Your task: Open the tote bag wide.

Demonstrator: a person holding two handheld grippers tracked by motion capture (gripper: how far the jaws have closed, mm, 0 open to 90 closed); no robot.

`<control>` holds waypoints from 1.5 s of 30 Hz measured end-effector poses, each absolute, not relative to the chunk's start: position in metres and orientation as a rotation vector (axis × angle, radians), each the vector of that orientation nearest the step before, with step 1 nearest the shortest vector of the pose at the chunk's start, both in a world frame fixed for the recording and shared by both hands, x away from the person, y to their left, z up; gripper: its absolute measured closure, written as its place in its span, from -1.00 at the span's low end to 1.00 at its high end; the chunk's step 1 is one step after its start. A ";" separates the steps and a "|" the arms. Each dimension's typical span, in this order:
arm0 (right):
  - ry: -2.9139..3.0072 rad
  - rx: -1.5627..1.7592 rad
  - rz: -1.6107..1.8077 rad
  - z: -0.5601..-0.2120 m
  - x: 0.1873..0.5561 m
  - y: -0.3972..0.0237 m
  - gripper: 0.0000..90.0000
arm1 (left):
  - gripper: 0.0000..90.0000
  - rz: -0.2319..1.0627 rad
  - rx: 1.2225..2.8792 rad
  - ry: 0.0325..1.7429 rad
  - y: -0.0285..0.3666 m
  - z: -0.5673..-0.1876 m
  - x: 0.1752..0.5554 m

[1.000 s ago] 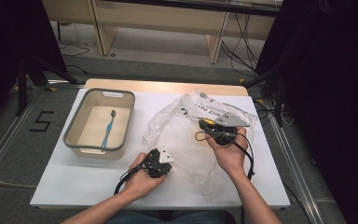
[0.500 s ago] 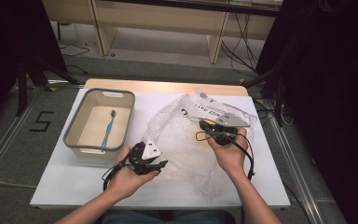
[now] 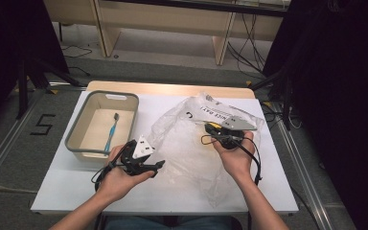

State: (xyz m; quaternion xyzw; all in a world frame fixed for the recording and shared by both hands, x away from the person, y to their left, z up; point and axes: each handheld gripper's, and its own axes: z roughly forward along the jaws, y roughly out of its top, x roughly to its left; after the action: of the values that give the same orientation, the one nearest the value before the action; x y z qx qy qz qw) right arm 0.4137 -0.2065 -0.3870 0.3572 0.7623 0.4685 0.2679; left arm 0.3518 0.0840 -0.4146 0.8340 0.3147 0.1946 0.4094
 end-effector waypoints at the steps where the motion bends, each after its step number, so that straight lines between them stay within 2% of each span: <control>1: 2.057 0.965 1.264 -0.387 0.414 -0.207 1.00 | -0.05 0.487 2.100 0.797 0.084 -0.415 0.352; 29: 2.055 0.980 1.266 -0.388 0.413 -0.207 1.00 | -0.26 0.524 2.031 0.901 0.125 -0.395 0.366; 45: 2.052 0.995 1.272 -0.388 0.414 -0.207 1.00 | -0.31 0.534 2.019 0.943 0.138 -0.395 0.372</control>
State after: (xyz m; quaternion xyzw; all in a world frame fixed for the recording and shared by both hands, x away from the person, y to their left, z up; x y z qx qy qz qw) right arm 0.4139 -0.2074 -0.3877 0.3678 0.7584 0.4699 0.2620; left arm 0.3724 0.1381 -0.3948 0.8026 0.3751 0.2123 0.4125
